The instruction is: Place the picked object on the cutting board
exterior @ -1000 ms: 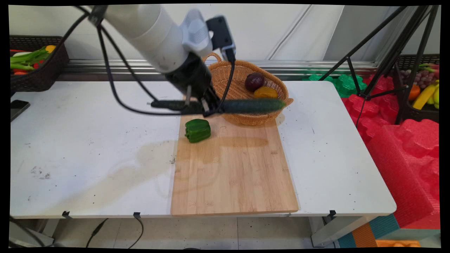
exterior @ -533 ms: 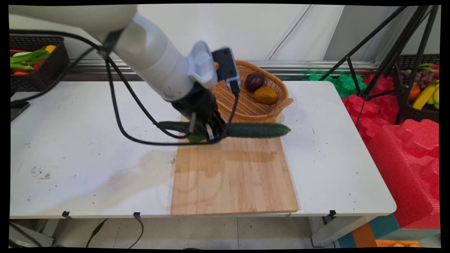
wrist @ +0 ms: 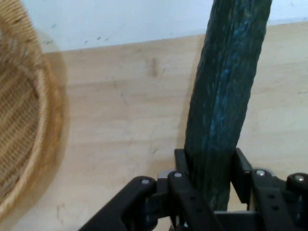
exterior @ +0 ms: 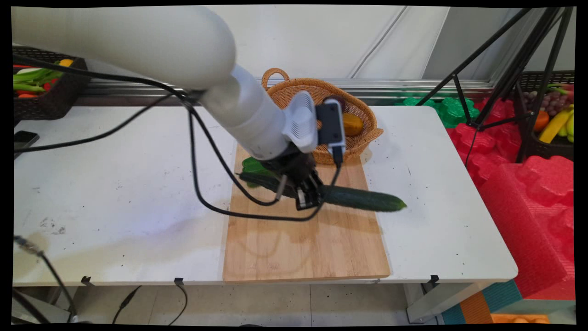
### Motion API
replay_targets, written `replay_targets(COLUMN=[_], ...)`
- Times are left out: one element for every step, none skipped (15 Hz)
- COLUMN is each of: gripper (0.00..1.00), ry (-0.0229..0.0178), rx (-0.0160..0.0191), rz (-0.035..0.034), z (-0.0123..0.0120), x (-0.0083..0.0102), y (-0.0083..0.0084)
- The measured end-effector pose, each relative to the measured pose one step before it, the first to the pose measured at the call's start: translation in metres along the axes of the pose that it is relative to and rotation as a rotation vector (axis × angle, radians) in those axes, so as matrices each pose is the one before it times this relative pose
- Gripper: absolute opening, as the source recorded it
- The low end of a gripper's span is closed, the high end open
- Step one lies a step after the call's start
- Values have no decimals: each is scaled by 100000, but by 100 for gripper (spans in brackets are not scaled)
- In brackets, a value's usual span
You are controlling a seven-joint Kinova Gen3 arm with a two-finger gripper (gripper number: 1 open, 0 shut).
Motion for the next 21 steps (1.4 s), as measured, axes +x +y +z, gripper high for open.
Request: replay_targets(gripper=[0, 0, 0, 0, 0, 0, 0, 0, 0, 0, 0, 0, 0, 0, 0, 0, 0, 0, 0, 0, 0], ry=[368, 255, 63, -3, -13, -35, 11, -78, -40, -154, -203, -127, -246, -118, -227, -198, -360, -141, -146, -142, -99], rx=[-737, -825, -1029, -788, -502, -464, -348, -329, -137, -125, -43, -46, -216, -100, -311, -420, -583, -209, -244, -244, -185], rz=[2359, 2297, 2863, 2437, 1699, 1946, 1919, 2279, 1438, 2887, 2405, 1316, 2272, 1273, 1596, 2099, 2906, 1680, 1629, 1866, 1037], z=[765, 784, 1054, 913, 632, 637, 592, 704, 432, 817, 650, 356, 587, 312, 385, 483, 590, 298, 267, 292, 143], x=[301, 237, 189, 131, 82, 93, 99, 94, 66, 123, 50, 24, 18, -1, -34, -56, -166, -90, -84, -117, -62], y=[10, -13, -73, -141, -130, -167, -205, -311, -231, -530, -502, -282, -496, -273, -317, -432, -569, -334, -295, -356, -182])
